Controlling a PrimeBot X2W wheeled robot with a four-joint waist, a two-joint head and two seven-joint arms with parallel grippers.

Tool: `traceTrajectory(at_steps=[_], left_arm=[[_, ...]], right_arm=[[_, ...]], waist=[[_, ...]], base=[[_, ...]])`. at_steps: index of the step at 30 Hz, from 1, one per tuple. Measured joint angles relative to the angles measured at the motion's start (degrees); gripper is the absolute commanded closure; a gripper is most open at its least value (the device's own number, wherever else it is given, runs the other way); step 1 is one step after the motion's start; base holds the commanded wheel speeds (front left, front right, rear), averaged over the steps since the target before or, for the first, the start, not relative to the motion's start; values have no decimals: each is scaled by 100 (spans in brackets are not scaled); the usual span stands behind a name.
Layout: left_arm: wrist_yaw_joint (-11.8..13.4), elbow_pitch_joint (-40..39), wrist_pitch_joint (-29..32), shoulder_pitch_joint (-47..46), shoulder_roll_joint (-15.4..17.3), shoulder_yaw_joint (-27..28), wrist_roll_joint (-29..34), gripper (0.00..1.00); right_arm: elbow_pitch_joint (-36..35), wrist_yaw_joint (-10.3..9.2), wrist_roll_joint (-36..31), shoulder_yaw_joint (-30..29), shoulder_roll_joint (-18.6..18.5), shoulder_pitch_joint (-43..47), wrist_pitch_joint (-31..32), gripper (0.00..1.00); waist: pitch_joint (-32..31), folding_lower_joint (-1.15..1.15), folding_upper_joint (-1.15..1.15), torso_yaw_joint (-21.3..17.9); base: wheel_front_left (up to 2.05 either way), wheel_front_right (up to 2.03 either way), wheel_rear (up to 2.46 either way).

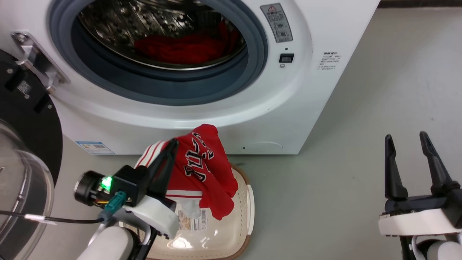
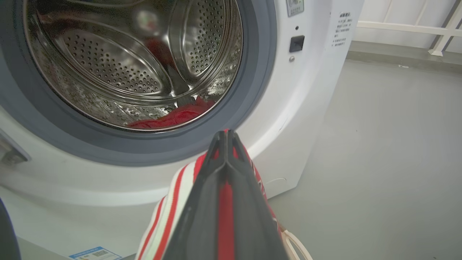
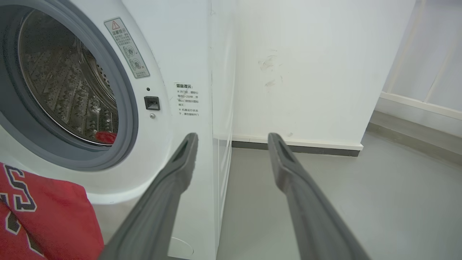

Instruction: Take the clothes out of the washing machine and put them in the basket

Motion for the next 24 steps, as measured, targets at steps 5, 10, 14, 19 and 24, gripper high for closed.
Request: traceTrajectory(at_steps=[5, 10, 14, 19, 24], left_arm=[[-207, 867, -191, -26, -220, -199, -71, 100], [-404, 1886, -390, -379, -458, -279, -110, 100], [-580, 2841, -480, -792, -655, -328, -127, 100], [-798, 4092, -575, -1462, -966, -366, -159, 100], [-994, 5716, -628, -2443, -1351, -516, -56, 100]], right_arm=[[-68, 0, -18, -34, 0, -214, 1, 0], [-147, 0, -42, -80, -2, -472, 0, 0], [-232, 0, -42, -105, -2, -753, 1, 0], [-308, 0, 1, -175, -1, -1060, 1, 0], [-397, 0, 174, -234, -1, -1379, 1, 0]], waist=[[428, 0, 0, -37], [932, 0, 0, -92], [1388, 1, 0, -146], [1997, 1, 0, -235], [2831, 1, 0, -383]], base=[[0, 0, 0], [0, 0, 0], [0, 0, 0], [0, 0, 0], [0, 0, 0]])
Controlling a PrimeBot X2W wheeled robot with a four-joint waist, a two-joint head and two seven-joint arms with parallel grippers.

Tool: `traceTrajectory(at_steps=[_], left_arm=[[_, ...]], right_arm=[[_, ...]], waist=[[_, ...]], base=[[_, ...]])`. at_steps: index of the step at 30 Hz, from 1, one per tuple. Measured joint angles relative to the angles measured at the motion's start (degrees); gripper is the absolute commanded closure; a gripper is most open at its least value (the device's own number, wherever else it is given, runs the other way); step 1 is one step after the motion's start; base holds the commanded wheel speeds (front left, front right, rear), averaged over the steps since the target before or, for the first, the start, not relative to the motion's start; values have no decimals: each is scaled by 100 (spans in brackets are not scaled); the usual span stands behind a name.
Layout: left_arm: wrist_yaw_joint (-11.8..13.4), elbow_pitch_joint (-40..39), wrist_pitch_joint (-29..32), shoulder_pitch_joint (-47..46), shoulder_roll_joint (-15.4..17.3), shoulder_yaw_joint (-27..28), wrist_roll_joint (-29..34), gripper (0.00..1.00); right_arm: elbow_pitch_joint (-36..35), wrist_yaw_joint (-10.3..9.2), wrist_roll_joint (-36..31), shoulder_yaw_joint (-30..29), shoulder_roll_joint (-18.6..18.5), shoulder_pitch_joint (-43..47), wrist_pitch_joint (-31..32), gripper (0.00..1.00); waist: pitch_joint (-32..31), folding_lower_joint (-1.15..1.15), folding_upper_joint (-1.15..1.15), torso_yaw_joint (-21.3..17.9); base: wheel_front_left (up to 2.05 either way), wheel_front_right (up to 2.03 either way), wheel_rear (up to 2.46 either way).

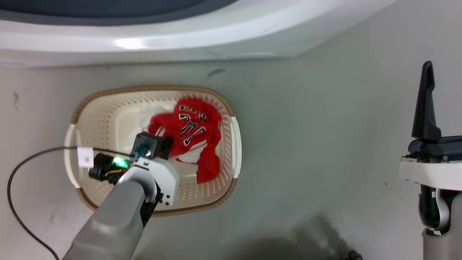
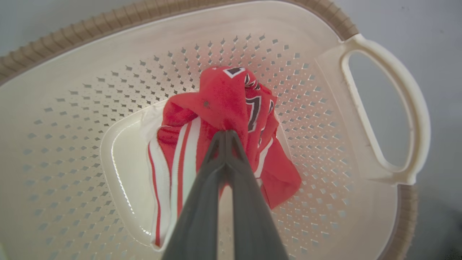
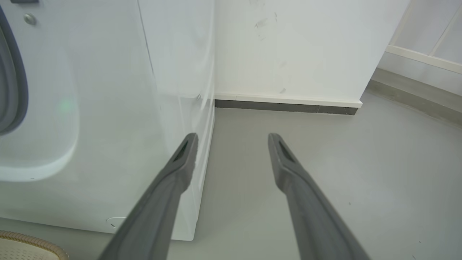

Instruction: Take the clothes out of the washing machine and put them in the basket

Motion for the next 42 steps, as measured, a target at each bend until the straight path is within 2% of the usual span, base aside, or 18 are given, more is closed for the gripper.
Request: traceTrajectory(at_steps=[8, 15, 16, 17, 24, 34, 42], left_arm=[[3, 1343, 300, -920, -401, -149, 68, 100], [19, 1652, 670, -1146, -436, -428, 289, 100], [58, 1668, 647, -1146, -441, -417, 283, 45], [76, 1680, 589, -1145, -455, -382, 227, 0], [67, 1729, 312, -876, -559, -301, 27, 0], [86, 1567, -157, -271, -599, -127, -169, 0], [436, -27, -174, 493, -322, 520, -135, 0]], right_arm=[[-32, 0, 135, -76, 0, -168, 0, 0], [-13, 0, 143, -104, 0, -242, 0, 0], [1, 0, 143, -105, 0, -249, 0, 0], [21, 0, 143, -110, 0, -251, 0, 0], [148, 0, 133, -87, 0, -205, 0, 0], [321, 0, 59, 2, 1, 121, 0, 0], [443, 0, 29, 14, 0, 370, 0, 0]], waist=[[717, 0, 0, -120], [914, 0, 0, -148], [901, -1, 0, -148], [879, 0, 0, -147], [491, -1, 0, -108], [-483, -2, 0, -13], [-1238, -2, 0, 111]], base=[[0, 0, 0], [0, 0, 0], [0, 0, 0], [0, 0, 0], [0, 0, 0], [0, 0, 0], [0, 0, 0]])
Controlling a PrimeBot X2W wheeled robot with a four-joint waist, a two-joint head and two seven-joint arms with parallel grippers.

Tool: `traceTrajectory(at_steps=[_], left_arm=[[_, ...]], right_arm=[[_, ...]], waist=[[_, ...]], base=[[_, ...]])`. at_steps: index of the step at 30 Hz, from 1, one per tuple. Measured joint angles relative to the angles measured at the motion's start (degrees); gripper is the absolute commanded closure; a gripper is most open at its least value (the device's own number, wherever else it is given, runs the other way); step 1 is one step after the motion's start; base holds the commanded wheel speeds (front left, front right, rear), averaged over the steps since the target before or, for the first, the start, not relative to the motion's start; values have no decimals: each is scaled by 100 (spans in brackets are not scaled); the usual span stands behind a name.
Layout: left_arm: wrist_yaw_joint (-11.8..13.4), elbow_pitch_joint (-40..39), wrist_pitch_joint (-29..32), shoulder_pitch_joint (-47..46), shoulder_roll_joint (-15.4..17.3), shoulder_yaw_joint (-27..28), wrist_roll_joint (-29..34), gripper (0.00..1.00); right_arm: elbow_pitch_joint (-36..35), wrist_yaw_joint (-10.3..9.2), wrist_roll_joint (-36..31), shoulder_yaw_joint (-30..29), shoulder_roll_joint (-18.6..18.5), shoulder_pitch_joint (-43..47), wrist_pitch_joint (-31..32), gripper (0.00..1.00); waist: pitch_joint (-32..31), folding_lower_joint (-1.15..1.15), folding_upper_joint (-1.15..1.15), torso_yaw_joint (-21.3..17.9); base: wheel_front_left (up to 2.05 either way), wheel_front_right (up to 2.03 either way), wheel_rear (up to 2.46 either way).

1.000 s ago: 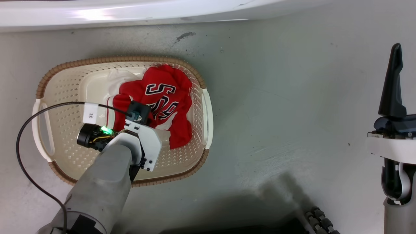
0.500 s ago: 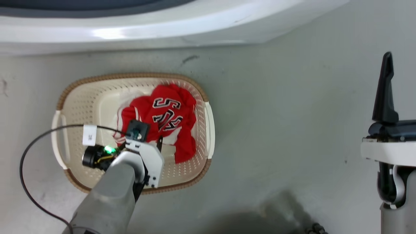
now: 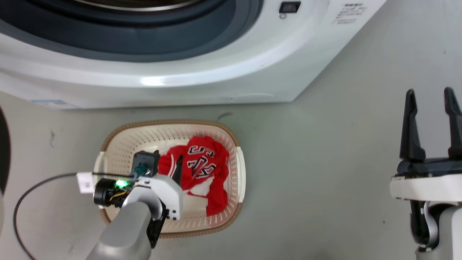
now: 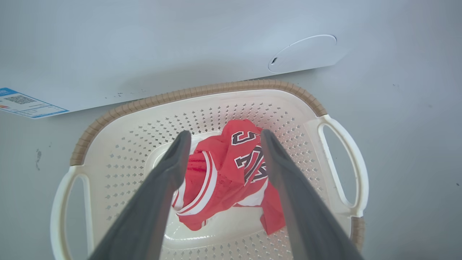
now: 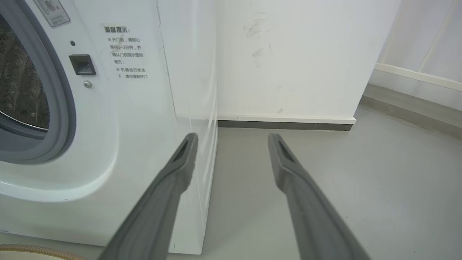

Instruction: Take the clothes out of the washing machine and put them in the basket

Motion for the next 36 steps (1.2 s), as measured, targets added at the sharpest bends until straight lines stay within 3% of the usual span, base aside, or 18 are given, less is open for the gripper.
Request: traceTrajectory(at_steps=[10, 24, 29, 36], left_arm=[[224, -2113, -1, 1304, 127, 1154, 544, 0], [221, -4283, -1, 2271, -389, 2458, 1439, 0], [113, -4243, -1, 2075, -504, 2636, 1612, 0], [-69, -3048, -1, 753, -427, 2622, 1847, 0]], right_arm=[[130, 0, -27, 11, 1, 400, 0, 0], [222, 0, -42, 36, 2, 874, -1, 0], [208, 0, -37, 46, 1, 914, -1, 0], [132, 0, 22, 144, 1, 691, -1, 0]], waist=[[-837, -1, 0, 161], [-1758, -1, 0, 256], [-1775, -1, 0, 209], [-1415, 0, 0, 86]], base=[[0, 0, 0], [0, 0, 0], [0, 0, 0], [0, 0, 0]])
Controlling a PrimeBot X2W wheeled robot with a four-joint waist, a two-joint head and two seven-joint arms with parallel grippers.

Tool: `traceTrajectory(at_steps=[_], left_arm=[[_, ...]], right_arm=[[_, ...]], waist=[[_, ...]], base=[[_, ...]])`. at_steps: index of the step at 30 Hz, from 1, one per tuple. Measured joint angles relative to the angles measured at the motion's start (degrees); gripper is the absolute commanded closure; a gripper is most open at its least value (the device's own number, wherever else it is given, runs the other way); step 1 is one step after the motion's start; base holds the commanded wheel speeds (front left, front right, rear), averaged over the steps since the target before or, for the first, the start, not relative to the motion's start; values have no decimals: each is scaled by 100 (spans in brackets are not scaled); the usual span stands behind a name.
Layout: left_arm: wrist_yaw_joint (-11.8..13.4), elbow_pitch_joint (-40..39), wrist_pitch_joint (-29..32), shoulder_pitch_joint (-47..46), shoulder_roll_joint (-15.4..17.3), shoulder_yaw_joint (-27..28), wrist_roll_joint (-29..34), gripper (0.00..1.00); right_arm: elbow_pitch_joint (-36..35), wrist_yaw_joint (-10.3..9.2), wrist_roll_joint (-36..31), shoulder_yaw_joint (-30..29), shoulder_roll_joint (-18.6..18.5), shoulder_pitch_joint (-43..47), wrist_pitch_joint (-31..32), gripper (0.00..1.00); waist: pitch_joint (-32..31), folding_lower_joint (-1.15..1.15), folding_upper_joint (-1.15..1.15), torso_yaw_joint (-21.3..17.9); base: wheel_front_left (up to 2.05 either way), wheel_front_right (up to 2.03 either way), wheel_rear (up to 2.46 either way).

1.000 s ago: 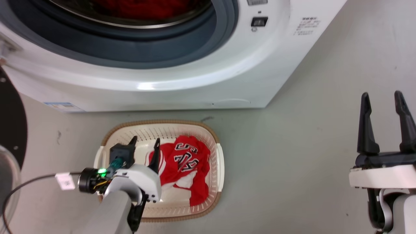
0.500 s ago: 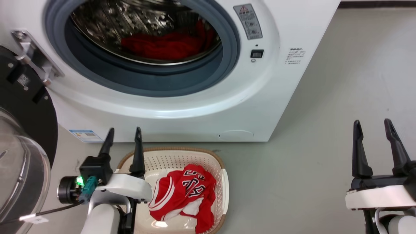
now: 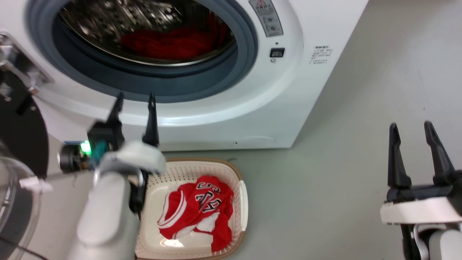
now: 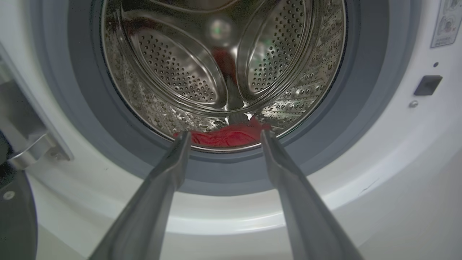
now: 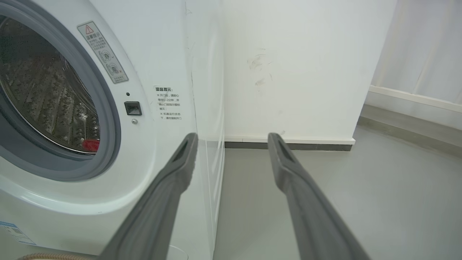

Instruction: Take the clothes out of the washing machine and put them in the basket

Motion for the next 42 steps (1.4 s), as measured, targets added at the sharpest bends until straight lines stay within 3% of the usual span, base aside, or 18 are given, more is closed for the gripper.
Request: traceTrajectory(at_steps=[8, 17, 30, 37, 42], left_arm=[[-145, 1750, 27, -2091, 432, -197, 325, 0], [-276, 3220, 599, -4175, 1005, -313, 511, 0], [-567, 4223, 2225, -6326, 1502, -492, 497, 0], [-601, 4532, 3300, -6995, 1693, -615, 542, 0], [-536, 4610, 3741, -7224, 1756, -742, 603, 0]], right_arm=[[-67, 0, 160, 27, -1, -457, 0, 0], [-105, 0, 417, 85, -7, -817, 1, 0], [-233, 0, 801, 113, -5, -1120, 1, 0], [-288, 0, 903, 199, -5, -1151, 1, 0], [-309, 0, 942, 266, -4, -1151, 1, 0]], waist=[[764, 1, 0, -284], [1701, 2, 0, -725], [2834, 2, 0, -1381], [3184, 1, 0, -1603], [3339, 2, 0, -1701]], base=[[0, 0, 0], [0, 0, 0], [0, 0, 0], [0, 0, 0], [0, 0, 0]])
